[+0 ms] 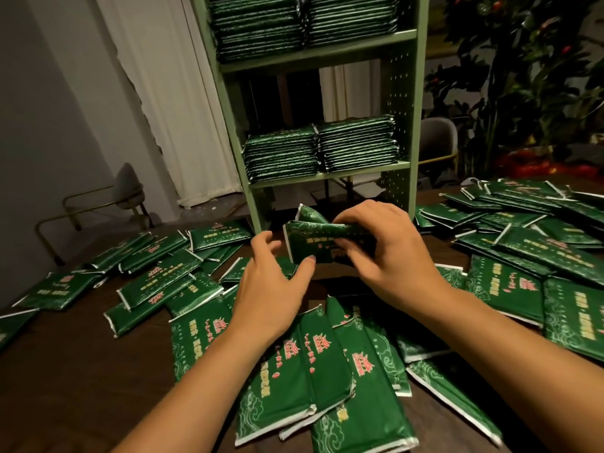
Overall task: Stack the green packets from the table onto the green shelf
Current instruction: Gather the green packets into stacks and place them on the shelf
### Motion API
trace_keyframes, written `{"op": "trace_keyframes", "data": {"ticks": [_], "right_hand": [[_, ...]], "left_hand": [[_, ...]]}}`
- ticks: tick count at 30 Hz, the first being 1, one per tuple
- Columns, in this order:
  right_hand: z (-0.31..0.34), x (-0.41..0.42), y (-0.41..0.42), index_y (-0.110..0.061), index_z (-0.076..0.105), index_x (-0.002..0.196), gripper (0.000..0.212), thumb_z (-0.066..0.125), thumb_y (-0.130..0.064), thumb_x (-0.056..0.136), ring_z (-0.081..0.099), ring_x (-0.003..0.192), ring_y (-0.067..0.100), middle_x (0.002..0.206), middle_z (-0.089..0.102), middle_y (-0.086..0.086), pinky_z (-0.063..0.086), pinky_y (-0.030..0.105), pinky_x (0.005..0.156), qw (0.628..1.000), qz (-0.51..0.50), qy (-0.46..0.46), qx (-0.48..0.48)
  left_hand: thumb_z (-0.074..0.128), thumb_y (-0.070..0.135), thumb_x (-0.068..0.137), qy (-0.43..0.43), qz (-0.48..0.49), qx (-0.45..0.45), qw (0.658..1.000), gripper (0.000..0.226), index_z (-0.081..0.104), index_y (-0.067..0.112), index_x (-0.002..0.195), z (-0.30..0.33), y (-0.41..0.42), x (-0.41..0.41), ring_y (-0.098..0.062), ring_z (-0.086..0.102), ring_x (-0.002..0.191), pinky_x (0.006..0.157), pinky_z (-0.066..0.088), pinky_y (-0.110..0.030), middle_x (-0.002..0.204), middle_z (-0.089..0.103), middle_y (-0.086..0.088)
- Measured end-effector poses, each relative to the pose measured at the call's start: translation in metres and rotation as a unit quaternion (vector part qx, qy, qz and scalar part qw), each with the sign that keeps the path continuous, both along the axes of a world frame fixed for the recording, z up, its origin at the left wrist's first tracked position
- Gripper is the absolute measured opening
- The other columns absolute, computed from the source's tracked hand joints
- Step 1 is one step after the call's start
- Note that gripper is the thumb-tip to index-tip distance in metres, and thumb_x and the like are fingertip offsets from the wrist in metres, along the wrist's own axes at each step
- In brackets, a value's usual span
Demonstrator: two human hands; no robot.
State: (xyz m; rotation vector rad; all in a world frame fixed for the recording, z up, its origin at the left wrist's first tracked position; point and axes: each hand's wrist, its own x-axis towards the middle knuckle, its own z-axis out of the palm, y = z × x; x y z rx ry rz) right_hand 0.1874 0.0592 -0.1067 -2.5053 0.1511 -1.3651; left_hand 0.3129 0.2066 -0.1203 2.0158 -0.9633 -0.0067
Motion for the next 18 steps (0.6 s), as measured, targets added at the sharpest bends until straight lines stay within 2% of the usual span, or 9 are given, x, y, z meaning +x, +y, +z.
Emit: {"op": "trace_keyframes", "data": {"ticks": [2,4,6,8,10,12,14,17,18], "right_hand": [[0.004,-0.003,0.002,-0.018,0.066,0.104,0.019,0.069,-0.015,0.086,0.06,0.095,0.016,0.098,0.064,-0.007,0.046,0.047,0.09,1.0,0.023,-0.011,0.0],[0.008,-0.006,0.006,-0.016,0.068,0.104,0.019,0.069,-0.012,0.085,0.061,0.095,0.016,0.098,0.065,-0.007,0.049,0.045,0.084,0.998,0.058,-0.004,0.022],[0.01,-0.009,0.012,-0.014,0.069,0.105,0.02,0.07,-0.007,0.086,0.062,0.096,0.014,0.1,0.065,-0.006,0.051,0.041,0.084,0.993,0.1,0.014,0.054],[0.011,-0.011,0.016,-0.014,0.07,0.106,0.021,0.071,-0.006,0.087,0.063,0.097,0.009,0.101,0.066,-0.007,0.052,0.036,0.085,0.99,0.119,0.032,0.068],[0.009,-0.013,0.015,-0.016,0.07,0.108,0.02,0.071,-0.012,0.089,0.062,0.099,0.008,0.103,0.065,-0.008,0.052,0.035,0.087,0.992,0.103,0.04,0.062],[0.007,-0.015,0.012,-0.019,0.071,0.111,0.021,0.072,-0.022,0.09,0.059,0.103,0.012,0.106,0.063,-0.008,0.05,0.037,0.091,0.996,0.055,0.041,0.055],[0.006,-0.016,0.01,-0.021,0.073,0.111,0.023,0.074,-0.027,0.089,0.056,0.105,0.012,0.108,0.06,-0.007,0.047,0.034,0.093,0.997,0.015,0.035,0.065],[0.006,-0.018,0.012,-0.022,0.076,0.11,0.023,0.077,-0.025,0.086,0.054,0.095,0.005,0.103,0.06,-0.007,0.04,0.019,0.078,0.994,0.015,0.031,0.103],[0.006,-0.018,0.013,-0.023,0.076,0.109,0.023,0.077,-0.024,0.086,0.055,0.092,0.004,0.101,0.06,-0.008,0.038,0.018,0.075,0.993,0.022,0.031,0.113]], "left_hand": [[0.063,0.056,0.091,0.006,-0.01,-0.042,0.999,0.073,0.027,0.027,0.147,0.002,0.002,0.0,-0.018,0.054,0.124,0.107,0.042,-0.044,0.142,0.047,0.012],[0.068,0.052,0.089,0.019,-0.029,-0.091,0.995,0.067,0.034,0.029,0.143,0.007,0.005,-0.003,-0.009,0.053,0.123,0.104,0.043,-0.035,0.137,0.053,0.012],[0.073,0.04,0.089,0.039,-0.066,-0.119,0.99,0.049,0.046,0.032,0.13,0.013,0.008,-0.007,-0.002,0.062,0.107,0.091,0.05,-0.023,0.118,0.064,0.014],[0.074,0.019,0.09,0.07,-0.112,-0.129,0.983,0.028,0.059,0.027,0.112,0.017,0.008,-0.009,-0.003,0.069,0.091,0.076,0.053,-0.017,0.098,0.072,0.007],[0.071,0.011,0.091,0.124,-0.139,-0.143,0.972,0.012,0.068,0.013,0.102,0.019,0.008,-0.011,-0.013,0.073,0.083,0.066,0.058,-0.024,0.091,0.076,-0.003],[0.069,0.011,0.092,0.196,-0.149,-0.166,0.955,0.009,0.068,0.009,0.101,0.021,0.009,-0.015,-0.02,0.075,0.08,0.06,0.06,-0.029,0.089,0.077,-0.006],[0.067,0.011,0.094,0.254,-0.156,-0.178,0.938,0.01,0.067,0.009,0.104,0.023,0.009,-0.019,-0.023,0.076,0.085,0.062,0.063,-0.032,0.093,0.077,-0.005],[0.06,0.007,0.098,0.339,-0.166,-0.191,0.906,0.015,0.063,0.008,0.112,0.026,0.01,-0.026,-0.026,0.075,0.093,0.073,0.064,-0.043,0.103,0.075,-0.008],[0.058,0.008,0.098,0.362,-0.166,-0.194,0.896,0.016,0.062,0.008,0.114,0.027,0.01,-0.028,-0.026,0.075,0.095,0.076,0.063,-0.046,0.106,0.074,-0.01]]}}
